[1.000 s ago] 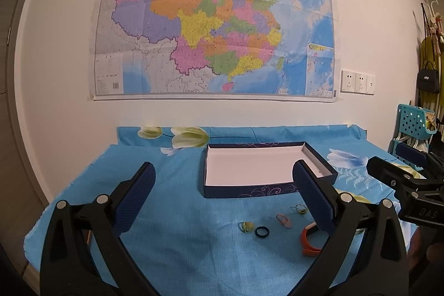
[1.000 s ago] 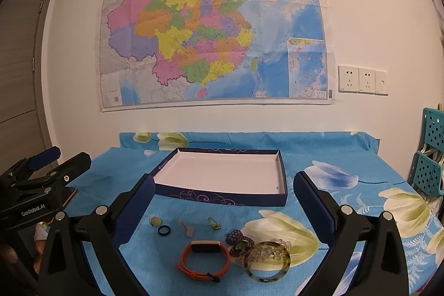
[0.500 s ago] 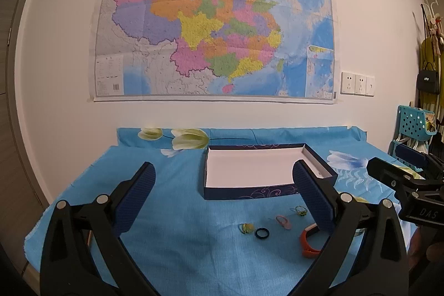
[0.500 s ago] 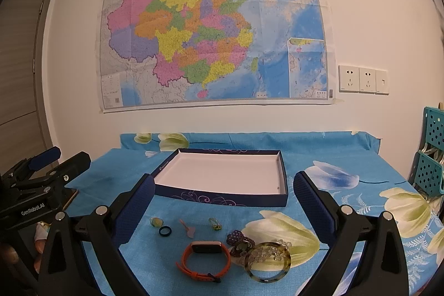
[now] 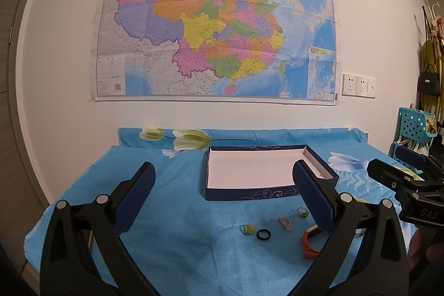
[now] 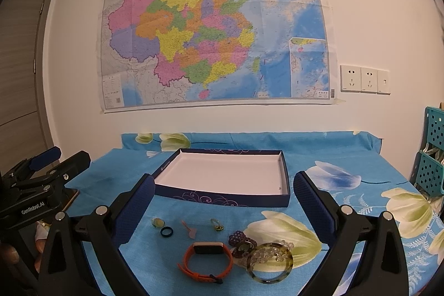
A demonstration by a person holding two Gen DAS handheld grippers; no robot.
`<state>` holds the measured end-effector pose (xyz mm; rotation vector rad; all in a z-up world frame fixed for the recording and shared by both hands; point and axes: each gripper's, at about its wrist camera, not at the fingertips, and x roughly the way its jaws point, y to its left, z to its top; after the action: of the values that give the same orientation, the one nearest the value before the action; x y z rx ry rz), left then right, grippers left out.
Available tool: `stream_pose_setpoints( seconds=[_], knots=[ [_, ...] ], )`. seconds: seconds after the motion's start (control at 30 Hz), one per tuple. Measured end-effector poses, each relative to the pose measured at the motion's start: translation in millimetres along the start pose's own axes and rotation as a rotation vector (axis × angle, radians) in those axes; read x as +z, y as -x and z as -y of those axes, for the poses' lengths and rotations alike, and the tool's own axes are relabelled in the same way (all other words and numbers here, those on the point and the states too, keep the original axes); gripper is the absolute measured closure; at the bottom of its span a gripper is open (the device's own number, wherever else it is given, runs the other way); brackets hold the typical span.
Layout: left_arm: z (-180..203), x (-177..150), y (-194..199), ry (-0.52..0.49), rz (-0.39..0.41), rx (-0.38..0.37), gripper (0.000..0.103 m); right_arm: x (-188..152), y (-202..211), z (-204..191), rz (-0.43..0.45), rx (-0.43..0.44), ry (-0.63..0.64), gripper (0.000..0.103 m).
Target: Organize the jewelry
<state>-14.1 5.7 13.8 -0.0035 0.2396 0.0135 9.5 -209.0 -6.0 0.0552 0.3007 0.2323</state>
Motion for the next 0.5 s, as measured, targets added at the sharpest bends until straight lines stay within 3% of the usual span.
stream_pose_setpoints(
  seconds=[0.5],
  knots=[
    [-0.8,-0.8,-0.5,0.002,0.000,-0.001,0.006,-0.6,-1.8,-0.2,-0.004,0.004,-0.004,0.006]
  ],
)
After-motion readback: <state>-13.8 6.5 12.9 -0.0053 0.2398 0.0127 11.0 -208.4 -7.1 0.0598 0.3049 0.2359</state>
